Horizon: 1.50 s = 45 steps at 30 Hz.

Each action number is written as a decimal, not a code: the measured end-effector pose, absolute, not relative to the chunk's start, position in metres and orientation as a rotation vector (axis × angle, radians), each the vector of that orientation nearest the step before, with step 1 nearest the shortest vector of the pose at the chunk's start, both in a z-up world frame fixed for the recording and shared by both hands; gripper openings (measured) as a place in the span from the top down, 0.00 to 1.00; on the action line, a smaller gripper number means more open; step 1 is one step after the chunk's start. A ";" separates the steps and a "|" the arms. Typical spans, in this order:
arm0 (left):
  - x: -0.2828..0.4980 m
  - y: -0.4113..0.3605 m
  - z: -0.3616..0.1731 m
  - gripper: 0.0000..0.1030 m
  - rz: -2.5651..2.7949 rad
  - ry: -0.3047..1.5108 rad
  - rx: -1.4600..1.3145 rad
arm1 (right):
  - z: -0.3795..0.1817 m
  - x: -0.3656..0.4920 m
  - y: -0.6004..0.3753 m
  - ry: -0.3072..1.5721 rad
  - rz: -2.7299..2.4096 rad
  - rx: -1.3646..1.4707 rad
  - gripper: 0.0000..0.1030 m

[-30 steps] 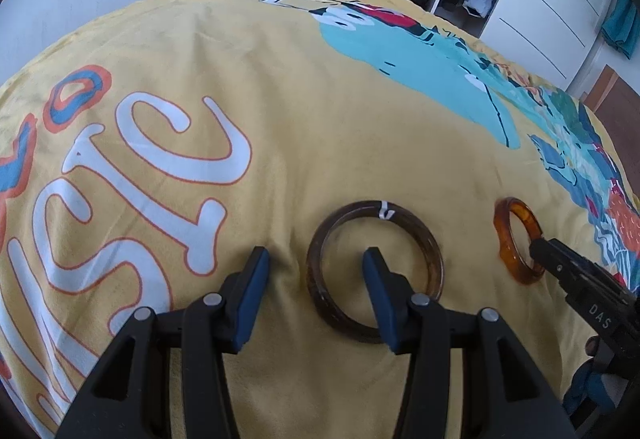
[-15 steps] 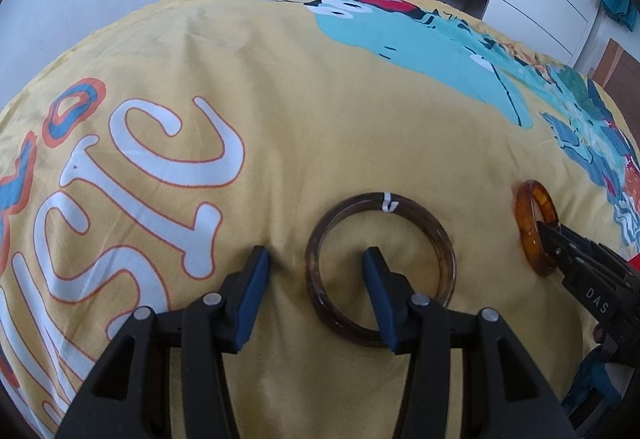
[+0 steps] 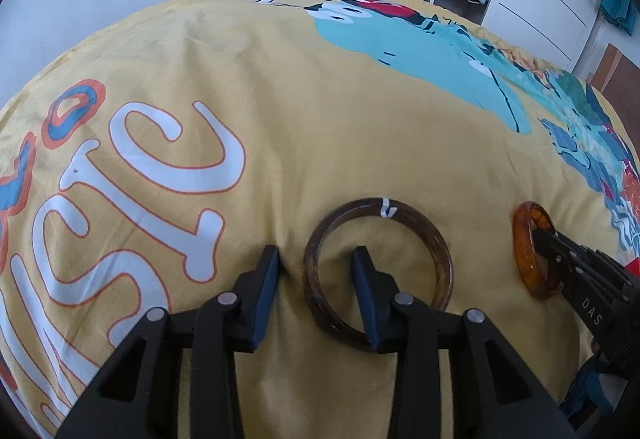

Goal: Organize jewelry
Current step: 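Grasp the amber bangle with the right tool while the left tool grips the dark brown bangle, then carry the dark brown bangle with the left tool while the right tool carries the amber bangle to the box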

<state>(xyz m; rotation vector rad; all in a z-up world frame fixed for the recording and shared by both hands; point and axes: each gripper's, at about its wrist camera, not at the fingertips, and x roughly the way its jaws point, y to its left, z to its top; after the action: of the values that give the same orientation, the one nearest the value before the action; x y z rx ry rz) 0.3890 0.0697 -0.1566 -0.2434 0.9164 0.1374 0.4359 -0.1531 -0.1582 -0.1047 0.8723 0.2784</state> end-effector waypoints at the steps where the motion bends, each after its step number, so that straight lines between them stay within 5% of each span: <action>1: 0.389 0.071 -0.156 0.71 0.136 0.914 -0.249 | -0.158 0.434 -0.153 0.866 0.278 -0.106 0.87; 10: 0.385 0.074 -0.154 0.90 0.109 0.894 -0.281 | -0.150 0.420 -0.145 0.832 0.284 -0.135 0.89; 32: 0.362 0.040 -0.100 0.91 0.004 0.774 -0.224 | -0.100 0.367 -0.172 0.758 0.221 -0.110 0.90; 45: 0.321 -0.046 -0.051 0.91 -0.112 0.771 -0.125 | -0.032 0.317 -0.245 0.680 0.127 -0.071 0.90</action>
<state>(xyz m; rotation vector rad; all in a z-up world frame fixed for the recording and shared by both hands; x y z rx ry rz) 0.3205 -0.0461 -0.0506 -0.1251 0.7713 -0.1122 0.3166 -0.2455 -0.0317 -0.0710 0.6803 0.1269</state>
